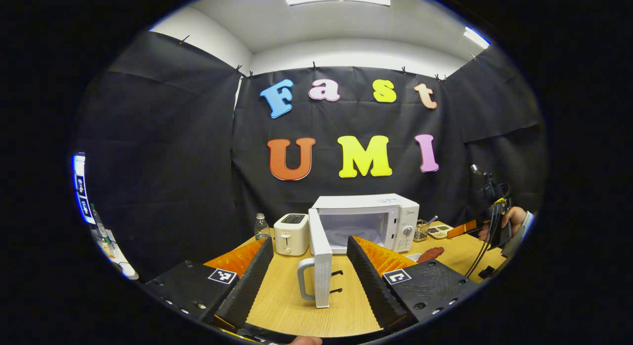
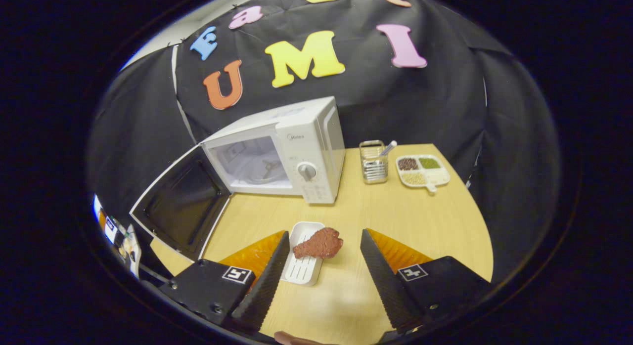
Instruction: Open the microwave oven with the left hand, put the food in, and close the microwave oven.
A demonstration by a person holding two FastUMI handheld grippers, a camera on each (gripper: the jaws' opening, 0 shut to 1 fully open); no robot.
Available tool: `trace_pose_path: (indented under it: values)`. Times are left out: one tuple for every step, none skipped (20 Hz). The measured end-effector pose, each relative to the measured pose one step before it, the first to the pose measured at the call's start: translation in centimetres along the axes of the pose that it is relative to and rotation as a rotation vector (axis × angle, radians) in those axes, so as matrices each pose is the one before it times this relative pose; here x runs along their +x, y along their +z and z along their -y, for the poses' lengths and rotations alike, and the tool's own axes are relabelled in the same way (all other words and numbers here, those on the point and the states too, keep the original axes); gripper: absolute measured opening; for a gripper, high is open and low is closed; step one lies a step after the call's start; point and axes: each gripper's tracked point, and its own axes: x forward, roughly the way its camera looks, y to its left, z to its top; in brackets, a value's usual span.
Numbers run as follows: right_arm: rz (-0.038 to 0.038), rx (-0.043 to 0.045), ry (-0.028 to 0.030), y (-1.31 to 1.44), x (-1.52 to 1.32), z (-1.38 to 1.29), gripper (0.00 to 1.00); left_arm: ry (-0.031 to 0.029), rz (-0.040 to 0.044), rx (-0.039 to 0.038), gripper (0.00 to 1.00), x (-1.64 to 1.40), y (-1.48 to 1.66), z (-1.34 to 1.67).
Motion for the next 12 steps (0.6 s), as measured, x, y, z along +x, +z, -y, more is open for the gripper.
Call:
trace_pose_path:
  values:
    - [-0.06182, 0.0389, 0.05509, -0.637, 1.045, -0.036, 0.78, 0.00301, 0.01635, -0.00343, 0.92, -0.115, 0.538, 0.048]
    - [-0.03868, 0.0393, 0.04339, 0.063, 0.966, 0.219, 0.87, 0.00301, 0.01451, -0.00433, 0.92, -0.266, 0.435, 0.076]
    - [-0.02608, 0.03305, 0.02599, -0.018, 0.836, 0.453, 0.84, 0.00064, 0.00785, -0.00369, 0.92, -0.146, 0.13, 0.148]
    - [-0.01904, 0.02572, 0.01899, -0.202, 0.512, 0.593, 0.69, -0.00209, 0.00663, -0.00095, 0.92, 0.066, 0.213, 0.184]
    - [-0.01576, 0.02241, 0.015, 0.01, 0.615, 0.574, 0.65, -0.00286, 0.0001, 0.00581, 0.92, 0.037, 0.034, 0.091]
    - [-0.01617, 0.01904, 0.0152, -0.042, 0.667, 0.347, 0.64, 0.00726, 0.0021, 0.007, 0.92, 0.076, -0.061, -0.137]
    - [-0.01816, 0.01308, 0.02402, -0.076, 0.62, 0.078, 0.6, 0.00918, -0.00753, 0.00255, 0.92, 0.249, -0.207, -0.214]
    - [-0.01951, 0.01103, 0.0189, -0.341, 0.5, -0.11, 0.71, -0.00015, -0.01739, 0.00268, 0.92, 0.132, -0.479, 0.044]
    - [-0.01513, 0.00839, 0.01515, -0.1, 0.436, 0.058, 0.54, -0.00117, -0.01815, 0.00032, 0.92, 0.161, -0.62, 0.152]
    - [0.00284, 0.01232, 0.00936, -0.044, 0.287, 0.021, 0.5, 0.00575, -0.01127, -0.0029, 0.92, 0.071, -0.247, -0.095]
    - [0.00808, 0.00689, 0.00542, 0.192, 0.211, 0.006, 0.39, 0.00022, -0.0015, -0.0049, 0.92, 0.063, 0.098, -0.064]
    - [0.01293, 0.02331, 0.01157, 0.171, -0.294, -0.485, 0.26, -0.00491, 0.00368, -0.00568, 0.92, 0.068, -0.043, 0.113]
